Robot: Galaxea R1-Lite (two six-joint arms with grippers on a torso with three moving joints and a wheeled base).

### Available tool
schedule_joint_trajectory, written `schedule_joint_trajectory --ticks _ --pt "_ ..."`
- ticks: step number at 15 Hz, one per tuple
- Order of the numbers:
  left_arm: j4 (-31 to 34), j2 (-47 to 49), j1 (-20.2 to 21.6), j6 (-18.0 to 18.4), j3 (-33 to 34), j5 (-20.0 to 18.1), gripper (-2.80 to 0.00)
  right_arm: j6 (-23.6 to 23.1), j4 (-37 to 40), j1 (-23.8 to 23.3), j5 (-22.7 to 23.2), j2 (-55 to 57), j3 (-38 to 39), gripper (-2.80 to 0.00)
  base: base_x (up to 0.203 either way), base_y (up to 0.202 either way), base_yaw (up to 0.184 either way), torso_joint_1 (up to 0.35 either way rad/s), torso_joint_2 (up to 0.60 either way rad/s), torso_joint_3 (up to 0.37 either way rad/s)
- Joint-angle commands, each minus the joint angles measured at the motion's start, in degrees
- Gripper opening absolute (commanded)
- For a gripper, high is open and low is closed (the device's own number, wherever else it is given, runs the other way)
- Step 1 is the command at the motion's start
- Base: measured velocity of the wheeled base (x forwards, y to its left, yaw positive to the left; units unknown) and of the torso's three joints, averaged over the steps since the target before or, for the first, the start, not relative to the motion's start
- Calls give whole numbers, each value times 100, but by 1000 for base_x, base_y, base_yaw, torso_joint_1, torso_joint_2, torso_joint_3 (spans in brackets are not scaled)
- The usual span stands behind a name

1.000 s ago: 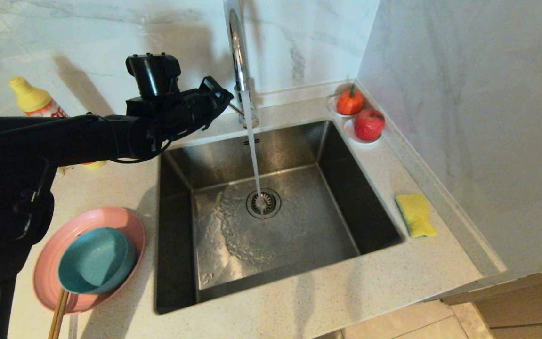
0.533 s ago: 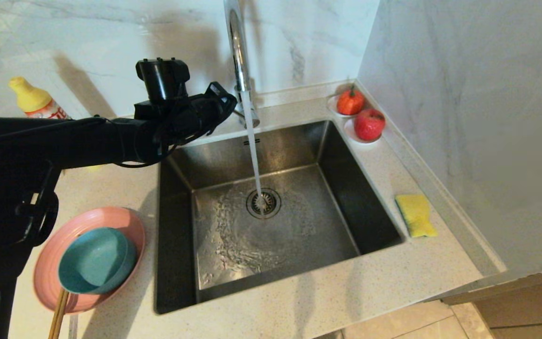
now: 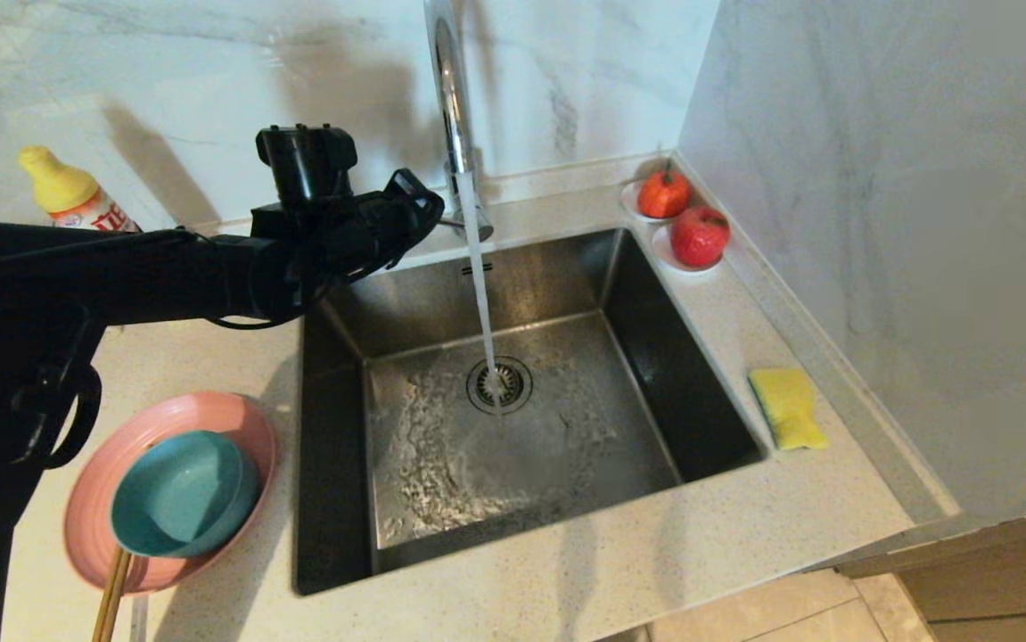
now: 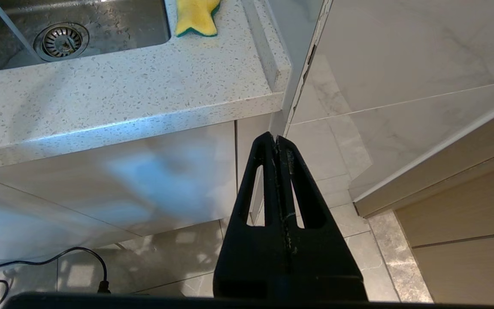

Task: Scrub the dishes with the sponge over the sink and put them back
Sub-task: Turn on the faucet, then rinse the chopsticks

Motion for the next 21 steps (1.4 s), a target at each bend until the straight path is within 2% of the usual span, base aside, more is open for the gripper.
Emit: schedule_joint_trajectory --ticks 1,4,7,12,14,18,21 --pt "18 -45 -19 -19 79 -19 -280 0 -4 0 0 -1 0 -280 0 0 0 0 0 0" --pt "12 -47 -12 -15 -38 -17 -280 0 5 0 0 -1 0 -280 0 0 0 0 0 0" --pt "174 -50 79 -7 -665 -19 -280 0 -3 0 0 -1 0 -280 0 0 0 0 0 0" --pt "246 -494 367 208 -677 -11 -280 0 0 0 0 -1 0 -280 0 0 0 0 0 0" --pt "361 -764 437 371 -618 102 -280 0 4 0 0 -1 0 -280 0 0 0 0 0 0" --pt "961 -1731 456 1318 -471 978 -280 0 -3 0 0 -1 0 -280 0 0 0 0 0 0" --pt "1117 -2667 458 2202 103 1403 -280 0 3 0 0 -1 0 -280 0 0 0 0 0 0"
